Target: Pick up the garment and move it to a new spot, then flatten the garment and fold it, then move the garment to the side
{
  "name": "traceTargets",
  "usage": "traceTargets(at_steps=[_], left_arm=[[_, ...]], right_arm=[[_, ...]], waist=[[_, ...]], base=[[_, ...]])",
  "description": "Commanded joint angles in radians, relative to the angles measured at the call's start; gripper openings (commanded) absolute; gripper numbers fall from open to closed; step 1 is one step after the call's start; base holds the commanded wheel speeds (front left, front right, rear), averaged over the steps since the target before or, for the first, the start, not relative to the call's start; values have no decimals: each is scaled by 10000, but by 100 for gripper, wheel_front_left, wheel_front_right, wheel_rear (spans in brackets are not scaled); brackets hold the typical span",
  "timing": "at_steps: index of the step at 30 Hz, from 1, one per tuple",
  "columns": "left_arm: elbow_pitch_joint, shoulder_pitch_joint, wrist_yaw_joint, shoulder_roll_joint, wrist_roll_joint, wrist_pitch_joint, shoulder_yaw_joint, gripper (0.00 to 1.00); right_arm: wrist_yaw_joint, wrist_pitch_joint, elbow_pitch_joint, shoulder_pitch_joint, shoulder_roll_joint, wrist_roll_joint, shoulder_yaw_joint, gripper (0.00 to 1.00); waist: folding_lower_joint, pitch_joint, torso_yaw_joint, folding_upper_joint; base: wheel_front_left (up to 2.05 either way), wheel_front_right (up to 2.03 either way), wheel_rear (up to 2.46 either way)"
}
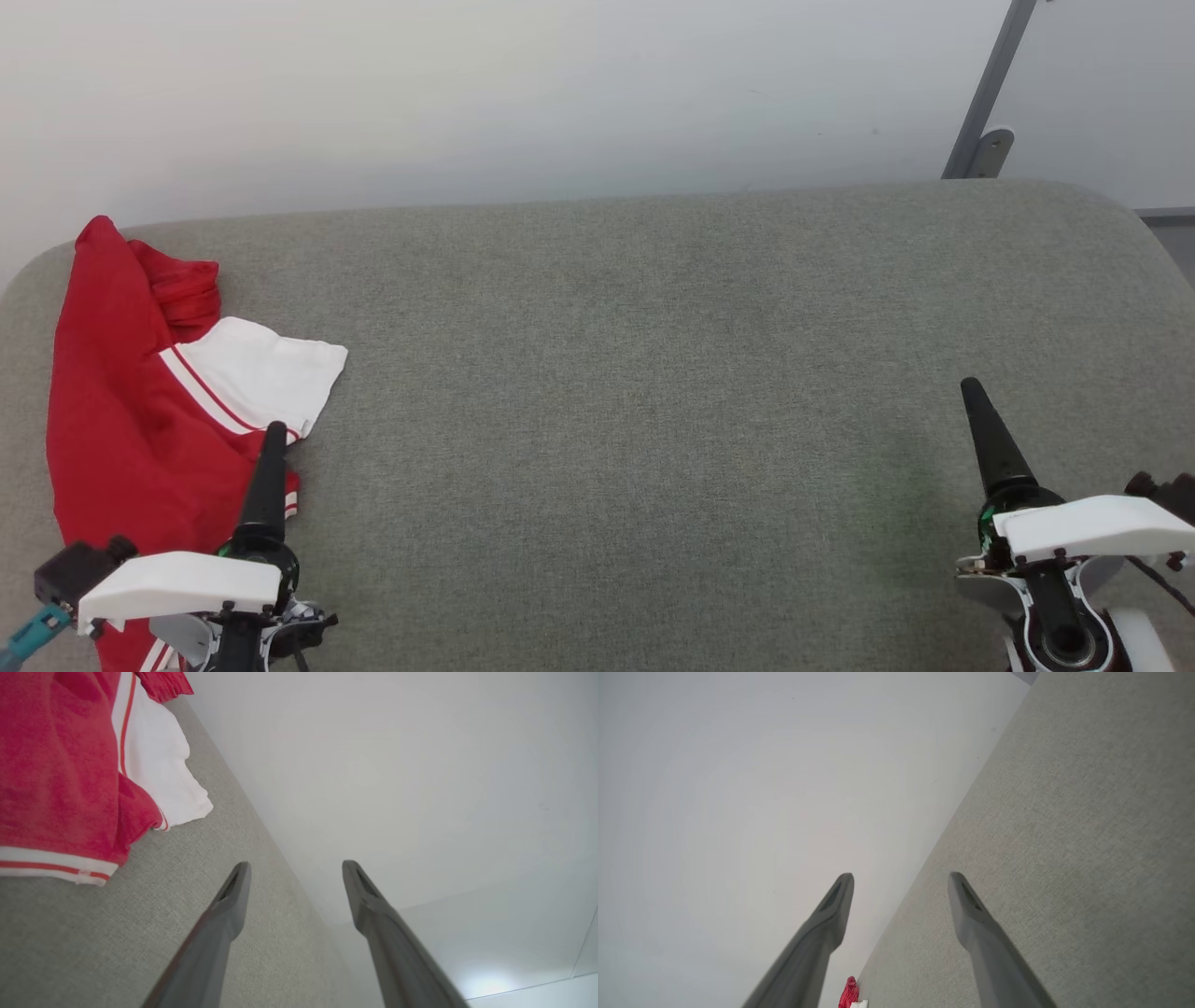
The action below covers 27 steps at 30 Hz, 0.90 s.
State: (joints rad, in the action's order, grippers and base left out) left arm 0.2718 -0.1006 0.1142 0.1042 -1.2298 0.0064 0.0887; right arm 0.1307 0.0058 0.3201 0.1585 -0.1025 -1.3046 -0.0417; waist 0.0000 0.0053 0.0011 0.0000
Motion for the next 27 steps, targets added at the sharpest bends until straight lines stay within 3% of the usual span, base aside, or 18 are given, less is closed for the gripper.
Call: traceTargets(at_steps=[1, 9, 27], left_arm=[[-223, -283, -15, 144, 422, -106, 30, 100], [-261, -130, -90, 272, 2033, -379, -33, 100], [-311, -136, -453, 823, 5201, -1003, -617, 100]], right_arm=[[0, -101, -179, 318, -100, 395, -9, 100], [0, -379, -213, 437, -123, 2054, 41, 100], [0, -1003, 584, 932, -245, 6943, 152, 100]], waist=[[0, 0, -2, 0], [0, 6, -11, 0], [0, 31, -26, 0]], base=[[0, 0, 0], [0, 0, 0], [0, 0, 0]])
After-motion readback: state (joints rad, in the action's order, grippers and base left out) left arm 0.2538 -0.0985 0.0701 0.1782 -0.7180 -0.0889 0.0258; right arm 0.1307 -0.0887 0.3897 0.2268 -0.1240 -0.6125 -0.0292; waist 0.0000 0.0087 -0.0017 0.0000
